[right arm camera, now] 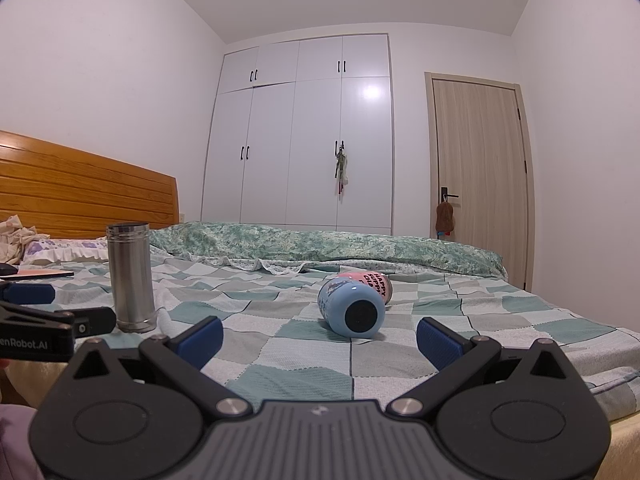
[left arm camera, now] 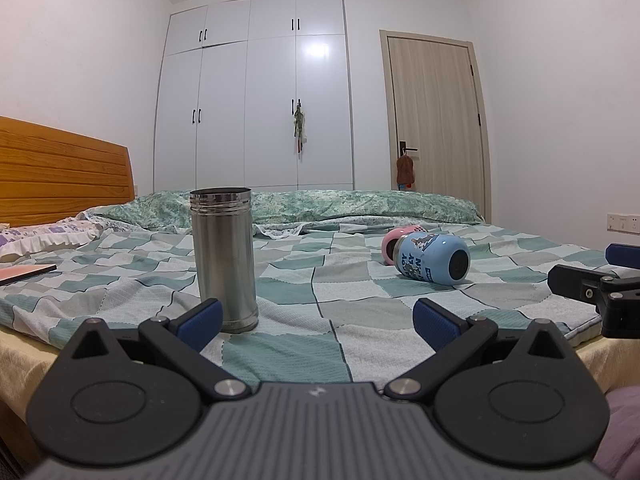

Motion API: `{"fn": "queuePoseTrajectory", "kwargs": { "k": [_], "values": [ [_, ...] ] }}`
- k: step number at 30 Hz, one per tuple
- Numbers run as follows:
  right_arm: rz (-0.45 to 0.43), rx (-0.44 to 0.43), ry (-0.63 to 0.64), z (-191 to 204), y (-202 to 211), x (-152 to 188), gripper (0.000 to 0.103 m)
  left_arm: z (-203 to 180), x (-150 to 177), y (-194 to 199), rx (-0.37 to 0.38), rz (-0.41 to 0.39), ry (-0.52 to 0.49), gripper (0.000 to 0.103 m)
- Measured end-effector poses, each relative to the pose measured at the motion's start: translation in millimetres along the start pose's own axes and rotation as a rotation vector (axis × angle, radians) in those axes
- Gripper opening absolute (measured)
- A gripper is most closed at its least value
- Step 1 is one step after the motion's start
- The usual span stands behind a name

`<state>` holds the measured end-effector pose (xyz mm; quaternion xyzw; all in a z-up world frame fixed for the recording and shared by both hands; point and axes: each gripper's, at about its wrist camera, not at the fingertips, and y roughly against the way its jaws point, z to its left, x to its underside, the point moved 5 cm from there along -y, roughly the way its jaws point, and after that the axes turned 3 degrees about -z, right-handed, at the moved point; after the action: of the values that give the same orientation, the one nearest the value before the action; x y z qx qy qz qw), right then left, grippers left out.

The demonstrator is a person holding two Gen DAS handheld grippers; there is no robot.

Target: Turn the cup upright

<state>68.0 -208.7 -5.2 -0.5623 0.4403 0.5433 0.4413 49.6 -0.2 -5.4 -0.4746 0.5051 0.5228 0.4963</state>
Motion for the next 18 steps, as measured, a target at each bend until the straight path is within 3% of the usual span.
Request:
{"fn": "queuePoseTrajectory", "kwargs": {
  "k": [18],
  "values": [
    [0.001, 0.0, 0.0, -0.3, -0.3, 0.1, 0.103, -0.6, -0.1, -0.1, 0.0, 0.002, -0.004, 0.103]
  ]
}}
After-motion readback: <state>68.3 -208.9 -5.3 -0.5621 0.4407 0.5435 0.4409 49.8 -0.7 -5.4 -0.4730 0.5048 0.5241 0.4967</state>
